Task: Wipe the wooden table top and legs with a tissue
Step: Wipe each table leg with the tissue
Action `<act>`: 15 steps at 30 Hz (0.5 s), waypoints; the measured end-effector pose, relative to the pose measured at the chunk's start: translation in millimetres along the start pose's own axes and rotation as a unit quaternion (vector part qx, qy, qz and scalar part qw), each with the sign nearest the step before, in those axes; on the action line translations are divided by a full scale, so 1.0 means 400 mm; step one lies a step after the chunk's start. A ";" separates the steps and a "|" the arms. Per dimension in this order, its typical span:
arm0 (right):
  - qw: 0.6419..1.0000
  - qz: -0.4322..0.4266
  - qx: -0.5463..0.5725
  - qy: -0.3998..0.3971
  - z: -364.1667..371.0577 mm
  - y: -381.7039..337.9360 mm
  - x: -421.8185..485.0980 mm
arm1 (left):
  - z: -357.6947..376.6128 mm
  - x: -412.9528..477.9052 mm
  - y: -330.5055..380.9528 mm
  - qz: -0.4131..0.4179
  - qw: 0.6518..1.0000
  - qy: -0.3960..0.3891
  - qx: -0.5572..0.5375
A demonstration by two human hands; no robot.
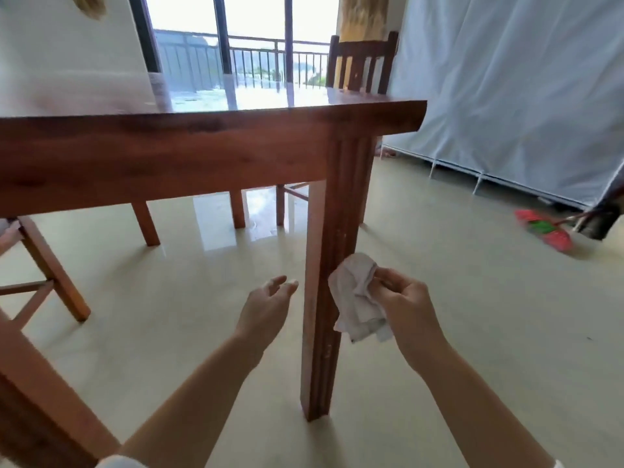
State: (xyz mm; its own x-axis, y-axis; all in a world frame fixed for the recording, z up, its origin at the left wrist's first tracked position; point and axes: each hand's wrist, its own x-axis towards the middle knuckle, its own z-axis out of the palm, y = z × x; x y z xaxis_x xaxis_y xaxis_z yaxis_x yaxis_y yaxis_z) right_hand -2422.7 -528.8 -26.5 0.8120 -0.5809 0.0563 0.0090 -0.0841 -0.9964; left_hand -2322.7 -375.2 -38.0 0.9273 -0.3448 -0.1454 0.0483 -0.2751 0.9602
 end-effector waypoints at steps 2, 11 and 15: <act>0.996 -0.049 0.020 0.071 -0.011 -0.042 0.018 | 0.015 0.013 0.070 0.067 0.998 -0.021 -0.005; 0.895 -0.366 -0.155 0.205 0.149 -0.097 0.129 | 0.029 0.078 0.202 0.143 0.983 -0.080 -0.082; 0.865 -0.397 -0.221 0.213 0.183 0.095 0.157 | 0.002 0.116 0.183 0.108 0.983 -0.120 -0.086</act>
State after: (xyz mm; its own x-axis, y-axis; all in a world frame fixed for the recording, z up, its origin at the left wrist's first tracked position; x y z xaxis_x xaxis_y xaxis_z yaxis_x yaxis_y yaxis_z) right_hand -2328.9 -509.2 -65.3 0.3629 -0.4356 0.8238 0.1642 -0.8403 -0.5167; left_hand -2276.5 -412.2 25.2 0.8102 -0.5852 0.0332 -0.0581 -0.0238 0.9980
